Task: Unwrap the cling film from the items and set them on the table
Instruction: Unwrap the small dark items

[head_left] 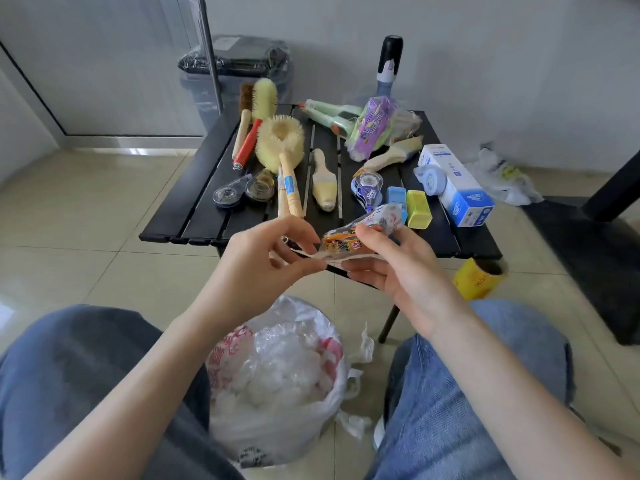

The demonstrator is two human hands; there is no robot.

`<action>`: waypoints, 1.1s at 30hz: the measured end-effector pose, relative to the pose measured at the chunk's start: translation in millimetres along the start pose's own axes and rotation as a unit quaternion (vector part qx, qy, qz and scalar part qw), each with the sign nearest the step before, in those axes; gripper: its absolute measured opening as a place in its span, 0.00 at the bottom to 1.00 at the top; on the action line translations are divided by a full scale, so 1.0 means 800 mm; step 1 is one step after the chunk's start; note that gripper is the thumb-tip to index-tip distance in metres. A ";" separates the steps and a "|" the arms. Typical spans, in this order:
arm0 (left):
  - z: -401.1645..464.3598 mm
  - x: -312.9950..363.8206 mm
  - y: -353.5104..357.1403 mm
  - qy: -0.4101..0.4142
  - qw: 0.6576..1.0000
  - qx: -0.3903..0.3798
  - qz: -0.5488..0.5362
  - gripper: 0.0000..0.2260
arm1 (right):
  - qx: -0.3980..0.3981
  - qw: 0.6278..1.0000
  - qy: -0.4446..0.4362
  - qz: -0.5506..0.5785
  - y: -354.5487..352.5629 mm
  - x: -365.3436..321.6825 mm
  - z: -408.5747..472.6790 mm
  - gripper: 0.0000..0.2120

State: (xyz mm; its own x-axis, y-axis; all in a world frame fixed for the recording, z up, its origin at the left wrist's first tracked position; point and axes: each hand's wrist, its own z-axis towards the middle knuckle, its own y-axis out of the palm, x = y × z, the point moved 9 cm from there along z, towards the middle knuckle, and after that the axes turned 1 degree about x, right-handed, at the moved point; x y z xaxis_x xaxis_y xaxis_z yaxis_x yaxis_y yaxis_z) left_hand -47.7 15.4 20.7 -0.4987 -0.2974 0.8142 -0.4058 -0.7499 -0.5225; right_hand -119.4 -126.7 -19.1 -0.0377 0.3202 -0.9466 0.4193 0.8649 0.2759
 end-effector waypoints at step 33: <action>-0.017 -0.018 0.015 -0.051 0.986 -0.048 -0.152 0.03 | -0.022 0.998 -0.050 -0.028 -0.005 0.014 0.000 0.20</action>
State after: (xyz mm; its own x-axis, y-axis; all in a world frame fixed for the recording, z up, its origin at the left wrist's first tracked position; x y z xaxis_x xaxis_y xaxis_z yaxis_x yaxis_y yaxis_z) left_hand -56.2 18.4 -0.6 -0.2652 -0.1283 0.9556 -0.5986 -0.7550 -0.2675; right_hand -121.3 -126.4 -30.4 0.0320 0.2321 -0.9722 0.3784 0.8975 0.2267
